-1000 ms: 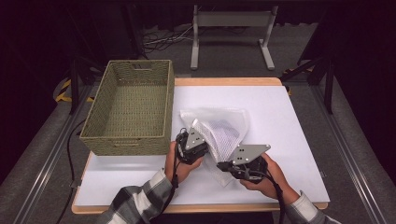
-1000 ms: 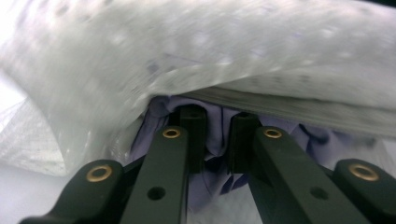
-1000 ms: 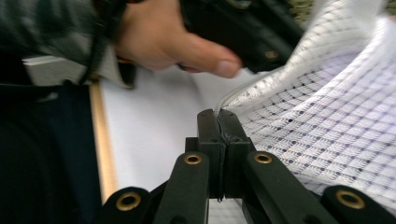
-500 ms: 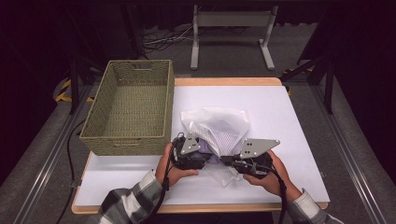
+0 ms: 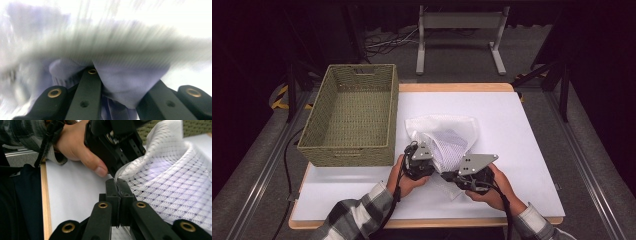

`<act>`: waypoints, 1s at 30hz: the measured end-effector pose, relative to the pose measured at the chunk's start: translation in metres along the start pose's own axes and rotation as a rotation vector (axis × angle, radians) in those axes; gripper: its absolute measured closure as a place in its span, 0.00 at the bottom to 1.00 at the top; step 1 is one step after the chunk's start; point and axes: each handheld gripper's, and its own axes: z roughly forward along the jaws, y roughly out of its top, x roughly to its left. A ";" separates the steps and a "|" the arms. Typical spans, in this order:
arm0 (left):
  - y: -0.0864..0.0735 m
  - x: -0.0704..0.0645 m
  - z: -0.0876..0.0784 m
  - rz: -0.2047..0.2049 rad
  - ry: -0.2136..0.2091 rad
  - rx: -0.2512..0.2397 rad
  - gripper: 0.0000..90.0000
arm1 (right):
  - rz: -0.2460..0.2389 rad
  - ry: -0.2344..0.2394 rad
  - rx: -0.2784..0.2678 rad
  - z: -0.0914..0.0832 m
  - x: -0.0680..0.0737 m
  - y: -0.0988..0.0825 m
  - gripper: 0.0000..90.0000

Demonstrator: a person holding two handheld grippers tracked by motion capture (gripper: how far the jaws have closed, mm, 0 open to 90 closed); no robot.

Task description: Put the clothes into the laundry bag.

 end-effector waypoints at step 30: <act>-0.006 0.015 0.017 -0.028 0.275 -0.003 0.91 | 0.039 0.075 0.053 0.007 0.007 -0.002 1.00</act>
